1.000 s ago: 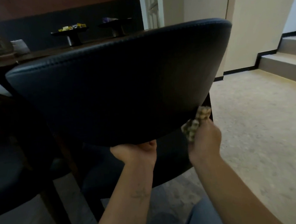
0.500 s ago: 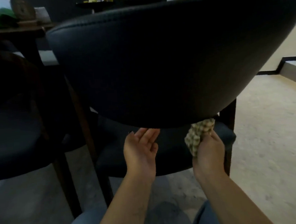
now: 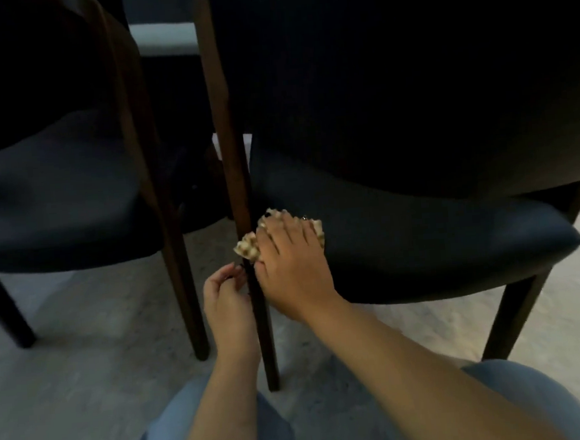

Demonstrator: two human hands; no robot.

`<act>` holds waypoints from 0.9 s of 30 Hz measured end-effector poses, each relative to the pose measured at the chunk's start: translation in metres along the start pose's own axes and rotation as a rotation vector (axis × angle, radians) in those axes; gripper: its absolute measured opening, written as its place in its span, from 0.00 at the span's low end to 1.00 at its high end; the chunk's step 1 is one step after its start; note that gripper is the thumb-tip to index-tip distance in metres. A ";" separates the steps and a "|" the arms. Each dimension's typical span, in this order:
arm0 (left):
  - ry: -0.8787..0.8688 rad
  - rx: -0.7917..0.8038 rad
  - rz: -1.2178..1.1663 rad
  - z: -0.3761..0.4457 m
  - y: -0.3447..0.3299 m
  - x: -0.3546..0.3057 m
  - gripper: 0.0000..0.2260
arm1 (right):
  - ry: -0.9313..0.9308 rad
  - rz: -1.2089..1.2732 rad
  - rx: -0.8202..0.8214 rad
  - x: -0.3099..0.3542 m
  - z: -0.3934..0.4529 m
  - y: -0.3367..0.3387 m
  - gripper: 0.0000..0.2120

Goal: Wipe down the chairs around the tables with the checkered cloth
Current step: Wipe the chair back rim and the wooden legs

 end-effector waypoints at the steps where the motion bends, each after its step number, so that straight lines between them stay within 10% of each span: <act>1: 0.077 0.021 -0.019 0.002 -0.001 0.011 0.12 | 0.002 -0.042 0.021 0.000 0.000 -0.003 0.24; 6: 0.472 0.153 -0.292 -0.007 -0.021 0.054 0.14 | 0.242 -0.183 -0.008 0.013 -0.012 -0.002 0.21; 11: 0.501 0.159 -0.473 -0.007 -0.023 0.061 0.22 | 0.701 -0.536 -0.030 0.043 -0.041 -0.021 0.16; 21: 0.481 0.252 -0.474 -0.008 -0.026 0.067 0.20 | 0.876 -1.065 0.337 0.002 -0.087 -0.084 0.16; 27: 0.484 0.445 -0.425 -0.028 -0.067 0.073 0.20 | 0.666 -0.557 0.052 -0.019 -0.123 -0.018 0.08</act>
Point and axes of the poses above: each hand's wrist, its own z-axis towards the middle knuckle, its own y-axis out of the back of the hand, x = y × z, the point moved 10 cm from there along z, towards the middle knuckle, and after that the axes turned 12 degrees about x, right-handed, at the moved point
